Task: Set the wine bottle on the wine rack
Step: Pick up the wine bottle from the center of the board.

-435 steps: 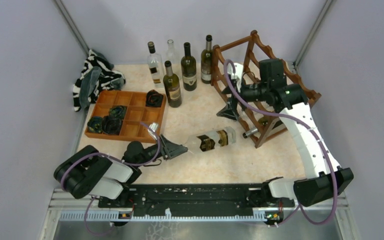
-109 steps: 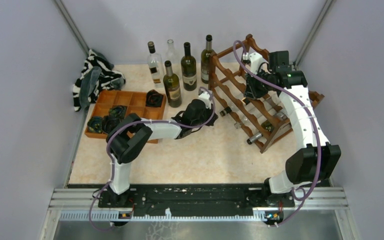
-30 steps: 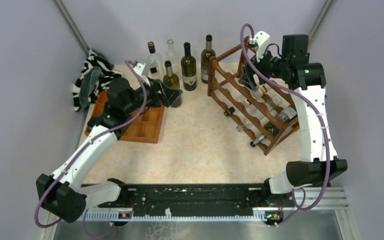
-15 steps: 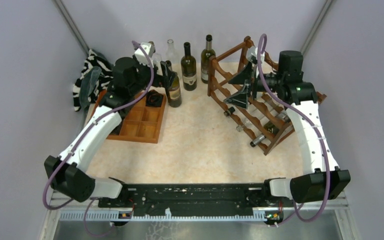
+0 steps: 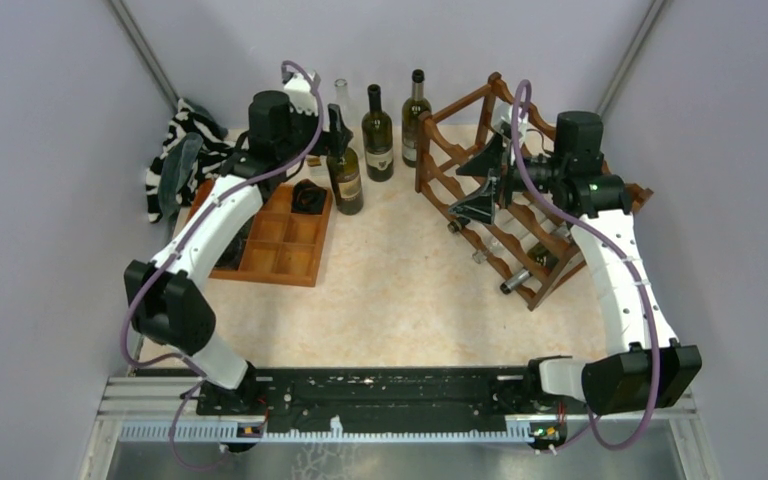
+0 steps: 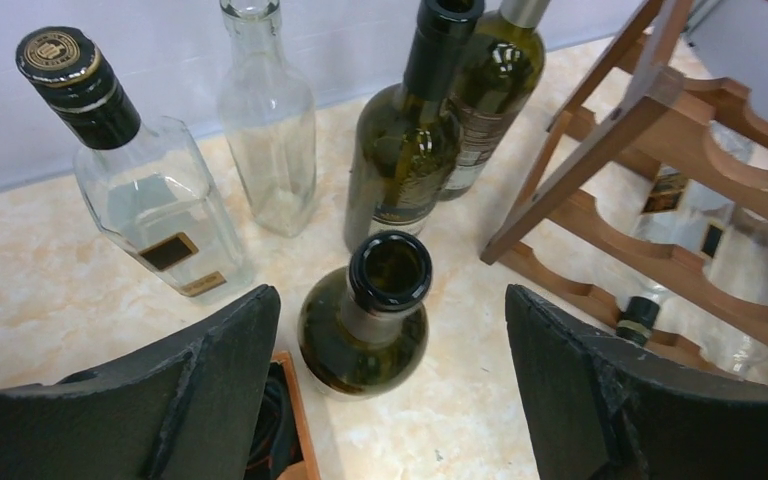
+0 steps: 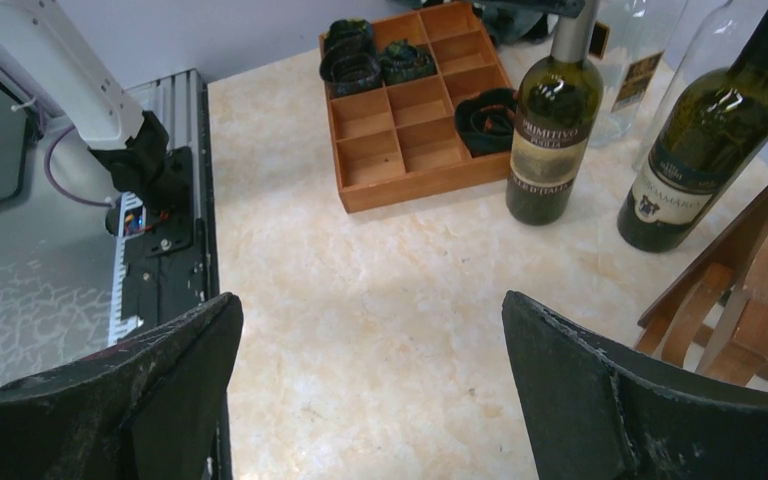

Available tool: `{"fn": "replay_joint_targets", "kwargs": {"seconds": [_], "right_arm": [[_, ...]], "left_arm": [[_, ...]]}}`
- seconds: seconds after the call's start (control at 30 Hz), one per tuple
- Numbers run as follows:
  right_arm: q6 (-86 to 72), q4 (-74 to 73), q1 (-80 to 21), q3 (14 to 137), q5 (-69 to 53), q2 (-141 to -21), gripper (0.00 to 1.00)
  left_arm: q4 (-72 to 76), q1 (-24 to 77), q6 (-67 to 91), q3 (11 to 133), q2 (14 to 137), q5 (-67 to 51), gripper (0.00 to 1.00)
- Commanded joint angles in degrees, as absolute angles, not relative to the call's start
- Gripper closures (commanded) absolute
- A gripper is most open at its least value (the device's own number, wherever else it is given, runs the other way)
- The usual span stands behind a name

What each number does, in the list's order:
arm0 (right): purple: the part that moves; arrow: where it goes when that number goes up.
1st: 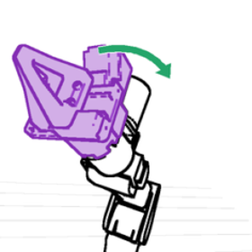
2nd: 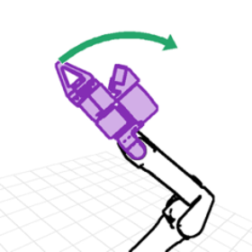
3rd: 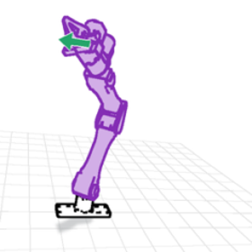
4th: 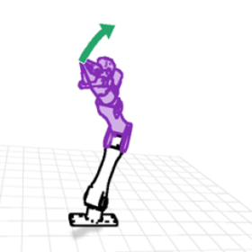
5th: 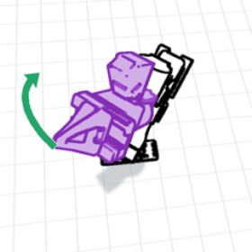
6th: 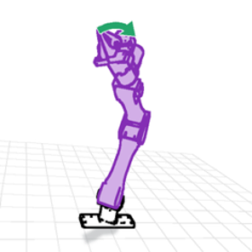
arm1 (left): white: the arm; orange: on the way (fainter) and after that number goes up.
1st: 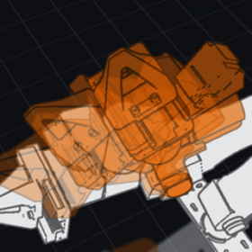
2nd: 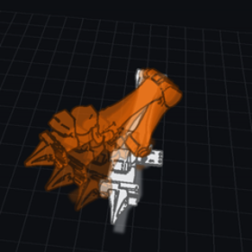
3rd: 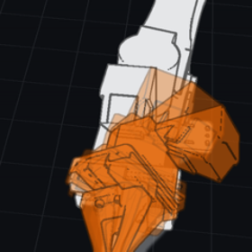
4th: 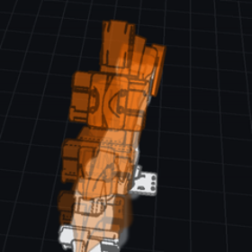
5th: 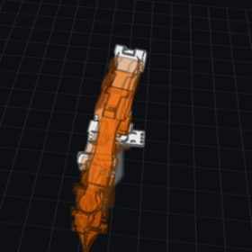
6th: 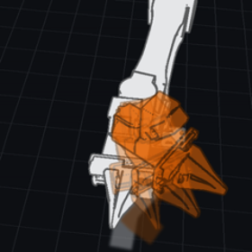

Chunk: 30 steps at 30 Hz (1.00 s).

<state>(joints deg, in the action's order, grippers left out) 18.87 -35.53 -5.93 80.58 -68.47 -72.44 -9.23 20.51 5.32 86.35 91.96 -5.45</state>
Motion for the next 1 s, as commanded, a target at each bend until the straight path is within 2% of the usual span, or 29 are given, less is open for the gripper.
{"fn": "replay_joint_targets", "kwargs": {"seconds": [0.0,0.13,0.23,0.3,0.37,0.5,0.57,0.77,0.97], "right_arm": [[19.0,-32.8,-5.7,79.6,-69.2,-70.1,0.02],[18.7,-32.3,-5.7,79.1,-69.3,-70.0,0.02],[18.5,-32.0,-5.7,78.8,-69.3,-70.0,0.02],[18.5,-31.9,-5.7,78.5,-69.2,-69.9,0.02],[18.5,-31.9,-5.6,78.2,-69.0,-69.8,0.02],[18.5,-31.7,-5.7,77.6,-68.5,-70.0,0.02],[18.7,-31.7,-5.7,77.4,-68.1,-70.0,0.02],[20.2,-32.1,-5.7,76.5,-67.0,-70.4,0.02],[25.0,-35.0,-6.2,75.1,-72.1,-70.6,0.02]], "left_arm": [[-11.5,20.4,3.9,90.7,95.5,-1.2,0.15],[-14.1,20.5,2.9,95.0,99.7,1.4,0.28],[-15.4,20.6,1.8,97.5,102.7,1.2,0.31],[-15.6,20.7,1.4,98.6,103.7,0.6,0.38],[-15.9,20.6,0.6,99.4,104.6,-1.8,0.49],[-15.8,20.7,-2.4,99.9,103.9,-8.3,0.84],[-13.9,20.7,-3.2,98.2,101.5,-11.1,0.94],[-6.4,20.2,-0.1,88.0,90.0,-20.4,1.00],[3.3,19.6,13.1,72.7,78.6,-32.3,1.00]]}}
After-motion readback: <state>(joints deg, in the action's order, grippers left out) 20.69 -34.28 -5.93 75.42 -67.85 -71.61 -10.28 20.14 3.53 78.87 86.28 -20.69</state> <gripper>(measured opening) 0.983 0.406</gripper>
